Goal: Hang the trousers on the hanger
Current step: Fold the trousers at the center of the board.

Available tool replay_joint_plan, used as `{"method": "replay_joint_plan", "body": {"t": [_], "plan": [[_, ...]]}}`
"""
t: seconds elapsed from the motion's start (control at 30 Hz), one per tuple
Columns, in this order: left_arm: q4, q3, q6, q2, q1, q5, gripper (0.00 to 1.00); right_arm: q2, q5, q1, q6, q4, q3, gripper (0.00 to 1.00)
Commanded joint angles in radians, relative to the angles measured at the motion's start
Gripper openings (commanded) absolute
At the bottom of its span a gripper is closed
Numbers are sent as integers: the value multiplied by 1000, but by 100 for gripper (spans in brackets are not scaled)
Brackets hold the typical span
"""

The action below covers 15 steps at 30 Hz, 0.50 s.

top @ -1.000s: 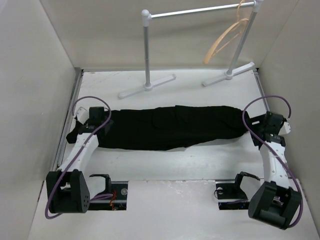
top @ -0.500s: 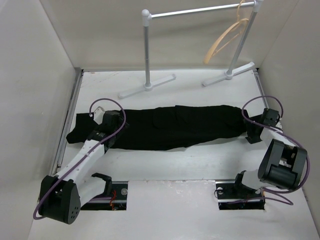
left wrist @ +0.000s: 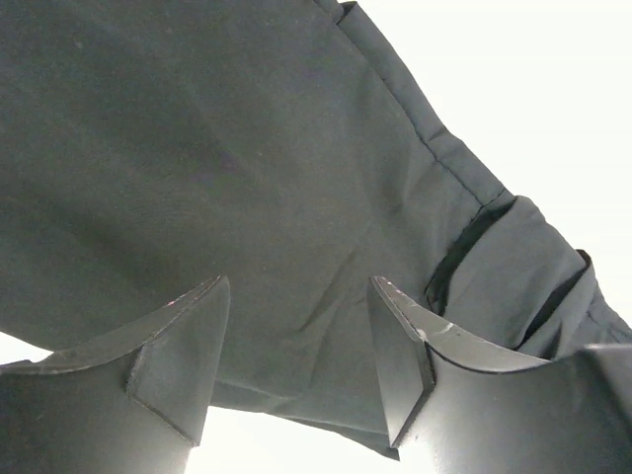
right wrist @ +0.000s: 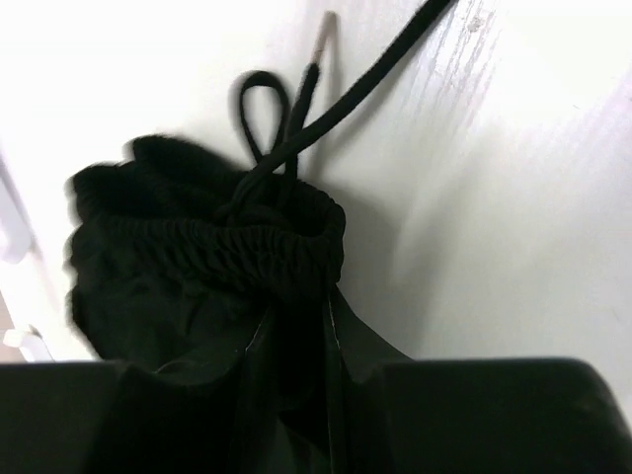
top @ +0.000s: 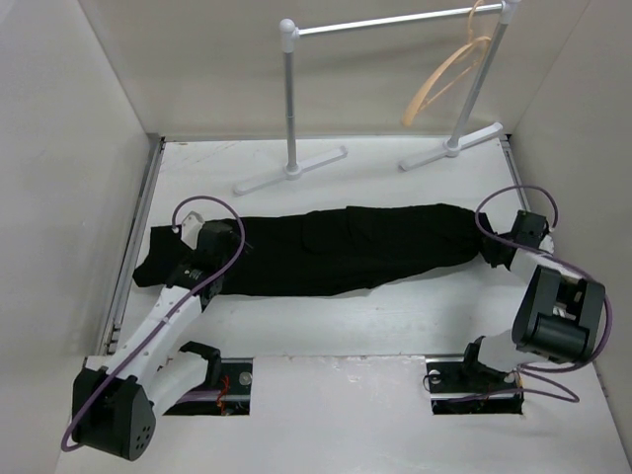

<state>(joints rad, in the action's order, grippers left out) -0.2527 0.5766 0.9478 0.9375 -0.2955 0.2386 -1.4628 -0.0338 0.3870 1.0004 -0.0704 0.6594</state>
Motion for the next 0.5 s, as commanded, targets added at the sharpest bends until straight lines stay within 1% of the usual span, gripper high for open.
{"method": "replay_joint_plan", "body": {"t": [0.0,0.1,0.27,0.37,0.47], "plan": [[-23,-12,-4,-26,-12,5,55,172,89,-16,-29,9,-12,21],[-23,15,-4,-9,-61,13,55,349,162,-26,-60,-121,34,20],[-29,103,-3,30,-197,48,55,639,181,-36,-150,-342,190,20],[-54,170,5,63,-289,76,55,731,180,-55,-192,-434,305,20],[-72,239,9,99,-383,88,55,743,186,-111,-233,-480,410,20]]}}
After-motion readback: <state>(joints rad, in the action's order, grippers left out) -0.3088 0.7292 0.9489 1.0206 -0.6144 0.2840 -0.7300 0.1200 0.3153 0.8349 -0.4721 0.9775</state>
